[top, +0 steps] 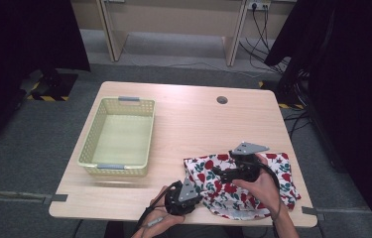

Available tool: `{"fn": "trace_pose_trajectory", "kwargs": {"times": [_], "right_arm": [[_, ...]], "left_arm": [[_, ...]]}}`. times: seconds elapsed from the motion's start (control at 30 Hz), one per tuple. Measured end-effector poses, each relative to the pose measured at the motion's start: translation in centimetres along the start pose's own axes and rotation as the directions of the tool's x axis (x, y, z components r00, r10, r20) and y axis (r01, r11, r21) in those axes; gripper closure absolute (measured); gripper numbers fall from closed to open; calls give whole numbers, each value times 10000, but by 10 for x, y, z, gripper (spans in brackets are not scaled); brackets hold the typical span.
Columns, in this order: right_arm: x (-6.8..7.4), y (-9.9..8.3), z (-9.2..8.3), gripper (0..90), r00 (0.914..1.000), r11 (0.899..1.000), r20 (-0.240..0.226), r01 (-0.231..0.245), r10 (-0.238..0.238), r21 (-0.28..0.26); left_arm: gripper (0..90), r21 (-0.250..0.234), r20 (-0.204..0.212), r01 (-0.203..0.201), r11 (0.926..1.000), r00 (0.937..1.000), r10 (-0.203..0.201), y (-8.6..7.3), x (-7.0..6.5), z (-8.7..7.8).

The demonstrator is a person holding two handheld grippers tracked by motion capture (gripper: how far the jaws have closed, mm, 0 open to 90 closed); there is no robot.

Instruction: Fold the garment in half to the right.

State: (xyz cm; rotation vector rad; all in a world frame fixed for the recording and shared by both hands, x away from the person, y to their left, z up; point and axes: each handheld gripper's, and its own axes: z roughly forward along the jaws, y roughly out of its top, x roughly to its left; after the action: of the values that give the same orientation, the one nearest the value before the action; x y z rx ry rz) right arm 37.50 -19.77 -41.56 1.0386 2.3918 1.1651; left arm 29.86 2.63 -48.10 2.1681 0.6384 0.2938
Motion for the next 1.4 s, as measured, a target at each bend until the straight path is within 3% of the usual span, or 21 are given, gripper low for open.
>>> {"fn": "trace_pose_trajectory", "kwargs": {"times": [0.2,0.23,0.3,0.5,0.6,0.67,1.0,1.1,1.27,1.4], "right_arm": [[5,13,22,125,9992,9993,-286,283,-275,257],[6,15,26,131,9988,9988,-317,383,-373,314],[7,17,33,133,9981,9977,-363,513,-497,443],[12,23,50,142,9964,9954,-529,703,-669,655],[15,26,59,141,9942,9928,-637,913,-864,775],[17,28,64,135,9933,9912,-697,986,-926,878],[22,31,92,147,9892,9824,-1055,1168,-1019,1460],[25,31,100,178,9834,9768,-1316,1450,-1247,1579],[32,30,110,462,9714,9581,-1567,2077,-1783,1974],[32,28,107,657,9662,9594,-1761,2194,-1884,1772]], "left_arm": [[800,5,34,14,10000,10000,-14,0,1,0],[800,-33,236,-11,10000,9997,11,0,0,1],[800,26,223,140,9999,9997,-141,0,1,0],[799,-33,90,-28,10000,10000,28,0,2,0],[798,11,-95,-10,10000,10000,10,0,3,0],[798,8,86,16,10000,10000,-16,0,2,0],[796,-2,129,157,9999,9998,-157,0,2,0],[795,6,140,152,9999,9998,-152,0,3,0],[795,3,140,170,9999,9998,-170,0,3,0],[803,-21,150,175,9998,9997,-174,0,3,0]]}}
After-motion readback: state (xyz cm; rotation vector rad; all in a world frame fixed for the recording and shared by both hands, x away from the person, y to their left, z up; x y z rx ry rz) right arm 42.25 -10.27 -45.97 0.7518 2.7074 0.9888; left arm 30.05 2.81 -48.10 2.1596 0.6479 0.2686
